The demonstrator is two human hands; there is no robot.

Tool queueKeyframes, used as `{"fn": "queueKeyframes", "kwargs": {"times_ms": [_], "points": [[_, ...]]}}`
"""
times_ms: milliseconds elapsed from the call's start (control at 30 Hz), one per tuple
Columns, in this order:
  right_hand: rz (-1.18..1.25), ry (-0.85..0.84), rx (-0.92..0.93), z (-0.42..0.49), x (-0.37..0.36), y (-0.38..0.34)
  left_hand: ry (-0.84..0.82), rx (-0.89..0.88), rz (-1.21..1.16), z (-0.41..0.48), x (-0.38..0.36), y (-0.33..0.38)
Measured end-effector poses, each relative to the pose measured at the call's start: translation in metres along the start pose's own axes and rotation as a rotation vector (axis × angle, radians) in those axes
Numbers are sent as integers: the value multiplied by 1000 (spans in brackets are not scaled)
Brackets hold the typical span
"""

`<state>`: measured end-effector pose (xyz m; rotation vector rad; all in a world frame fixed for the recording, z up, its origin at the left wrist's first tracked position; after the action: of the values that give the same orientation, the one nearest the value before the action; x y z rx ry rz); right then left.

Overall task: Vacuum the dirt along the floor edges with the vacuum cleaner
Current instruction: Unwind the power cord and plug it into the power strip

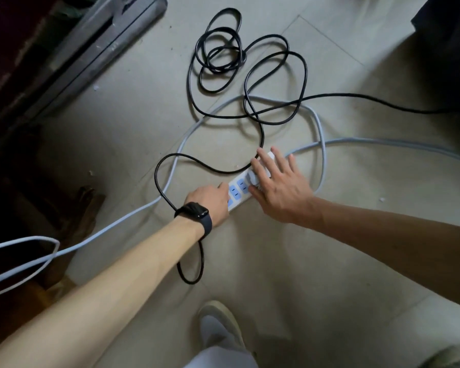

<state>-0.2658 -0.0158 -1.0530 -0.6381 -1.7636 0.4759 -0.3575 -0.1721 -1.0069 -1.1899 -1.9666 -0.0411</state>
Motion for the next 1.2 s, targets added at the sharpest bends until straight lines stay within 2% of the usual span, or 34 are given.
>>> {"fn": "queueKeyframes", "kwargs": {"times_ms": [133, 233, 367, 467, 633, 733, 833, 1033, 1200], "points": [[65, 59, 59, -1, -11, 5, -2, -12, 46, -1, -6, 2], [84, -36, 73, 15, -7, 3, -50, 39, -1, -4, -3, -3], [-8, -101, 38, 22, 1, 0, -121, 66, -21, -6, 2, -3], [-82, -230, 23, 23, 17, -4, -143, 64, 16, -4, 7, -3], [-124, -458, -181, 1, 78, -11, -139, 105, 162, -9, 50, -7], [-145, -579, -316, -44, 135, -23, -112, -7, -73, -47, 113, 5], [-56, -487, -409, -100, 211, -49, -48, -134, -201, -95, 196, 16], [260, -176, -577, -242, 402, -123, 72, -409, -347, -214, 390, 35], [319, 98, -627, -368, 569, -203, 240, -453, -362, -334, 555, 37]]}}
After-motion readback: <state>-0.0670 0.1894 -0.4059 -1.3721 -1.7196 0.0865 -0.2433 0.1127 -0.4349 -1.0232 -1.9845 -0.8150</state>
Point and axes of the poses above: each hand's wrist, its own z-axis towards the middle knuckle, its own x-axis out of the back of the hand, y = z × x, the point moved 2 cm from there along z, towards the middle knuckle, and after that the axes turned 15 degrees about z, right-handed, at the moved point
